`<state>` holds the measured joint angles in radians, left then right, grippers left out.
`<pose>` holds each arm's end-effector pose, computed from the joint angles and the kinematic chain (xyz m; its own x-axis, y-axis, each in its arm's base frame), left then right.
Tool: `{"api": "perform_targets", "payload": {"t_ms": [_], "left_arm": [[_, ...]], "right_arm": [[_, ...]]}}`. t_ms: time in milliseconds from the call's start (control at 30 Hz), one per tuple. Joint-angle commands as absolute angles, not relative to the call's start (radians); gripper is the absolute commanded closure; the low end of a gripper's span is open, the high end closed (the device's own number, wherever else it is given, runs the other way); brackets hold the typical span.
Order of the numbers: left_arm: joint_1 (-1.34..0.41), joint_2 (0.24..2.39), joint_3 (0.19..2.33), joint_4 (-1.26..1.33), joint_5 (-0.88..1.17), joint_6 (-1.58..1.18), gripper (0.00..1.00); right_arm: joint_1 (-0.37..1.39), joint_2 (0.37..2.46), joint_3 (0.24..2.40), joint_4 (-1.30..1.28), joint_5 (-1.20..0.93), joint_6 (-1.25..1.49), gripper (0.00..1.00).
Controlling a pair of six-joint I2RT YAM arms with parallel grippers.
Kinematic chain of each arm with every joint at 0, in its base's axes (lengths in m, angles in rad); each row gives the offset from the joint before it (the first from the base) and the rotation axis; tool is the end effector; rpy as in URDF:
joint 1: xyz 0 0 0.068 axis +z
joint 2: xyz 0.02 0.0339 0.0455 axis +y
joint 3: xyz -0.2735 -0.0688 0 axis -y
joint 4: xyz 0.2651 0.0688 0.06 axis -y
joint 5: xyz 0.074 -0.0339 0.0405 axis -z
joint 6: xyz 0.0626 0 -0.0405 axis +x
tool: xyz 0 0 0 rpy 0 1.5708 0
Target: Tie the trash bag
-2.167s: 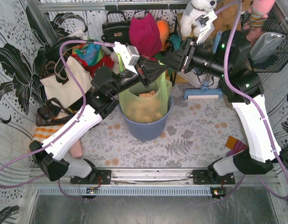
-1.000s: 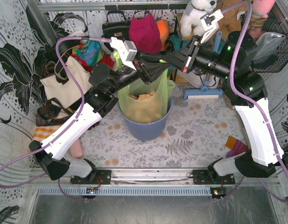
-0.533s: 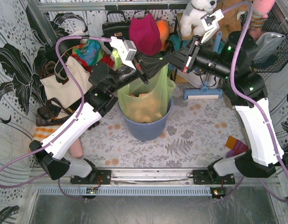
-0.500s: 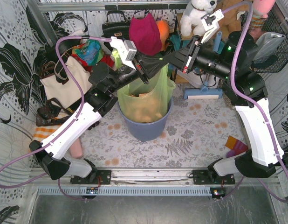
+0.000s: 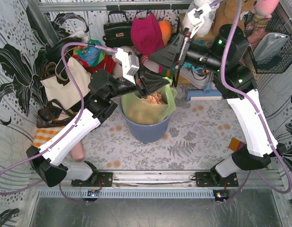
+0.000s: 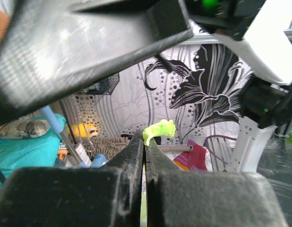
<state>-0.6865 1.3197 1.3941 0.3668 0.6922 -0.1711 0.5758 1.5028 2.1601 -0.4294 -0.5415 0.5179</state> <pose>0.2241 -0.2353 0.5101 0.1664 -0.3058 -0.9374 0.9769 0.1802 0.1146 0.2332 0.1899 0.6247 -0.2748 0.3274 -0.9040 -0.8651 0.3261 0.3811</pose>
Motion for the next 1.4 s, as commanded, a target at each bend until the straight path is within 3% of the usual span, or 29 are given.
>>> {"api": "perform_targets", "payload": {"t_ms": [0, 133, 333, 967, 1200, 1367], "left_arm": [[-0.687, 1.279, 1.393, 0.417, 0.786, -0.184, 0.93], [-0.687, 1.271, 1.394, 0.416, 0.821, -0.199, 0.93], [-0.688, 1.273, 1.398, 0.416, 0.846, -0.214, 0.93], [-0.688, 1.270, 1.392, 0.398, 0.853, -0.206, 0.93], [-0.688, 1.247, 1.418, 0.162, 0.837, -0.059, 0.93], [-0.689, 1.229, 1.391, 0.126, 0.828, -0.032, 0.93]], "right_arm": [[0.642, 1.551, 2.223, -0.317, -0.609, 0.431, 0.38], [0.691, 1.598, 2.256, -0.287, -0.620, 0.357, 0.33], [0.761, 1.721, 2.410, -0.328, -0.645, 0.318, 0.33], [0.775, 1.772, 2.450, -0.412, -0.562, 0.321, 0.73], [0.775, 1.769, 2.457, -0.443, -0.536, 0.403, 0.56], [0.775, 1.762, 2.468, -0.464, -0.502, 0.520, 0.50]]}}
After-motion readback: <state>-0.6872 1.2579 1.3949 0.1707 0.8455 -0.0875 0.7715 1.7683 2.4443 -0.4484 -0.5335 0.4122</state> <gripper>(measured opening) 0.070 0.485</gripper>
